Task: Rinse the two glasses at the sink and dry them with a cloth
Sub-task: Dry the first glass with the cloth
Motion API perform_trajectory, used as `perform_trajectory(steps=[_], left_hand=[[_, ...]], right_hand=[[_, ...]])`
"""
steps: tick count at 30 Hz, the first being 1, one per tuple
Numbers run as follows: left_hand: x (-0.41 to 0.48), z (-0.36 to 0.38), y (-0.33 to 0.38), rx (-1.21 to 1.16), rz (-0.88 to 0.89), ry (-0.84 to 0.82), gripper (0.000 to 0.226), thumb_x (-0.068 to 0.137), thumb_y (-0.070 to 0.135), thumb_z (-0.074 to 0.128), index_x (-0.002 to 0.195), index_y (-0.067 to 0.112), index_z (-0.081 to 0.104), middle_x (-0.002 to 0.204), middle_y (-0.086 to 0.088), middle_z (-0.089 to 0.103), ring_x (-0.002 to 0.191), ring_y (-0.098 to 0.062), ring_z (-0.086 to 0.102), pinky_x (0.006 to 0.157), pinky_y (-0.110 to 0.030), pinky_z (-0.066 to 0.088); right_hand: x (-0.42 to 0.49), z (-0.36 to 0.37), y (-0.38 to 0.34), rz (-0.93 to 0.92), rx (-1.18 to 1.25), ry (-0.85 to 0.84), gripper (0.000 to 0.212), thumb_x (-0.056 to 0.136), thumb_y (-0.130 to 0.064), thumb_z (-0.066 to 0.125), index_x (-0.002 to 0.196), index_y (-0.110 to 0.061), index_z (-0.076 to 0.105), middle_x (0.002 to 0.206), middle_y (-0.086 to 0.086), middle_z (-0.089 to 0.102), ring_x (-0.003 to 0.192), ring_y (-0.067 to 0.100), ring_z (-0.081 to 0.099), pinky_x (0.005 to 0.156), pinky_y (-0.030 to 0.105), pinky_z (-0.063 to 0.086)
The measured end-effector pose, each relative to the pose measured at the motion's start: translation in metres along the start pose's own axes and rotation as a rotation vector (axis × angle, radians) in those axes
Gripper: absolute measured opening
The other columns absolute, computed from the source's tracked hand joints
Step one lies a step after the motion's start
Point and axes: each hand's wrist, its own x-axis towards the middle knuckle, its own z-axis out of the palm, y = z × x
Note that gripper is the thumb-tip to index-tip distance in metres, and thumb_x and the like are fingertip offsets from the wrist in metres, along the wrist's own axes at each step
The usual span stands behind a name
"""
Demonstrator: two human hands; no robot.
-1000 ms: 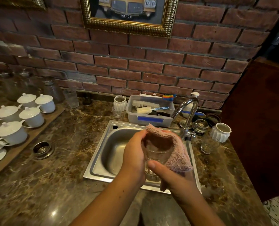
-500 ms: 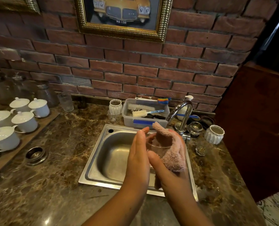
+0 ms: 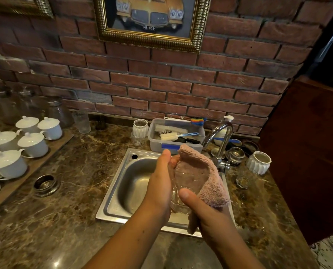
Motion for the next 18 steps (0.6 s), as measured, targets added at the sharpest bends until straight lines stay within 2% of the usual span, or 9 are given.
perform_trajectory(steps=[4, 7, 9, 10, 11, 12, 14, 15, 18], left_hand=[[-0.002, 0.004, -0.006, 0.213, 0.252, 0.132, 0.064, 0.085, 0.071, 0.027, 0.115, 0.027, 0.063, 0.109, 0.000, 0.072, 0.098, -0.009, 0.071, 0.082, -0.025, 0.060], [-0.008, 0.000, -0.007, 0.272, 0.276, 0.055, 0.051, 0.086, 0.066, 0.041, 0.115, 0.029, 0.063, 0.107, 0.005, 0.072, 0.097, -0.005, 0.070, 0.078, -0.018, 0.057], [-0.012, 0.000, -0.008, 0.315, 0.184, -0.037, 0.049, 0.086, 0.060, 0.063, 0.127, 0.034, 0.058, 0.117, 0.010, 0.071, 0.105, -0.003, 0.068, 0.088, -0.023, 0.058], [-0.014, 0.001, -0.009, 0.315, 0.150, -0.064, 0.059, 0.081, 0.051, 0.076, 0.133, 0.034, 0.053, 0.119, 0.011, 0.070, 0.107, -0.003, 0.068, 0.092, -0.026, 0.057], [-0.014, 0.001, -0.010, 0.289, 0.132, -0.075, 0.073, 0.074, 0.043, 0.085, 0.137, 0.033, 0.049, 0.119, 0.012, 0.071, 0.106, -0.003, 0.069, 0.093, -0.029, 0.058], [-0.013, 0.002, -0.012, 0.247, 0.120, -0.069, 0.085, 0.066, 0.037, 0.091, 0.138, 0.033, 0.046, 0.118, 0.012, 0.072, 0.106, -0.004, 0.070, 0.093, -0.031, 0.058], [-0.007, 0.000, -0.011, 0.143, 0.131, -0.043, 0.091, 0.058, 0.027, 0.095, 0.136, 0.030, 0.048, 0.117, 0.007, 0.073, 0.105, -0.010, 0.072, 0.085, -0.030, 0.060], [-0.002, -0.001, -0.012, 0.087, 0.142, -0.041, 0.087, 0.059, 0.021, 0.093, 0.134, 0.026, 0.050, 0.117, 0.003, 0.074, 0.104, -0.013, 0.072, 0.079, -0.027, 0.059], [0.006, -0.003, -0.012, -0.056, 0.237, -0.065, 0.079, 0.056, 0.011, 0.091, 0.126, 0.017, 0.054, 0.114, -0.005, 0.076, 0.104, -0.018, 0.073, 0.076, -0.024, 0.058]], right_hand=[[0.001, 0.002, -0.002, -0.101, -0.015, 0.056, 0.100, 0.038, -0.064, 0.092, 0.124, -0.019, 0.067, 0.100, -0.001, 0.078, 0.068, 0.014, 0.068, 0.051, 0.023, 0.049], [0.005, 0.003, -0.001, -0.221, -0.044, 0.103, 0.099, 0.048, -0.063, 0.091, 0.133, -0.024, 0.059, 0.109, -0.003, 0.075, 0.084, 0.009, 0.070, 0.064, 0.019, 0.053], [0.008, 0.001, -0.003, -0.285, -0.125, 0.114, 0.082, 0.063, -0.032, 0.093, 0.135, -0.023, 0.055, 0.105, -0.009, 0.072, 0.082, 0.000, 0.069, 0.066, 0.015, 0.055], [0.009, -0.001, 0.000, -0.323, -0.193, 0.107, 0.073, 0.073, -0.009, 0.085, 0.136, -0.025, 0.053, 0.109, -0.015, 0.070, 0.094, -0.001, 0.070, 0.074, 0.014, 0.055], [0.008, -0.004, 0.002, -0.339, -0.258, 0.099, 0.067, 0.077, 0.001, 0.077, 0.133, -0.029, 0.053, 0.114, -0.017, 0.069, 0.106, 0.003, 0.069, 0.082, 0.015, 0.055], [0.007, -0.005, 0.003, -0.308, -0.300, 0.083, 0.057, 0.077, -0.006, 0.077, 0.126, -0.029, 0.057, 0.114, -0.012, 0.070, 0.110, 0.010, 0.069, 0.082, 0.015, 0.056], [0.006, -0.001, -0.002, -0.219, -0.268, 0.005, 0.052, 0.069, -0.034, 0.074, 0.116, -0.016, 0.061, 0.098, -0.004, 0.071, 0.086, 0.002, 0.072, 0.068, 0.011, 0.054], [0.008, 0.003, -0.005, -0.214, -0.186, -0.029, 0.053, 0.071, -0.036, 0.070, 0.118, -0.013, 0.059, 0.089, -0.004, 0.068, 0.070, -0.004, 0.067, 0.060, 0.009, 0.050], [0.016, 0.007, -0.017, -0.162, 0.182, -0.051, 0.059, 0.073, -0.011, 0.067, 0.131, -0.014, 0.060, 0.077, -0.002, 0.073, 0.055, 0.001, 0.064, 0.052, 0.016, 0.052]])
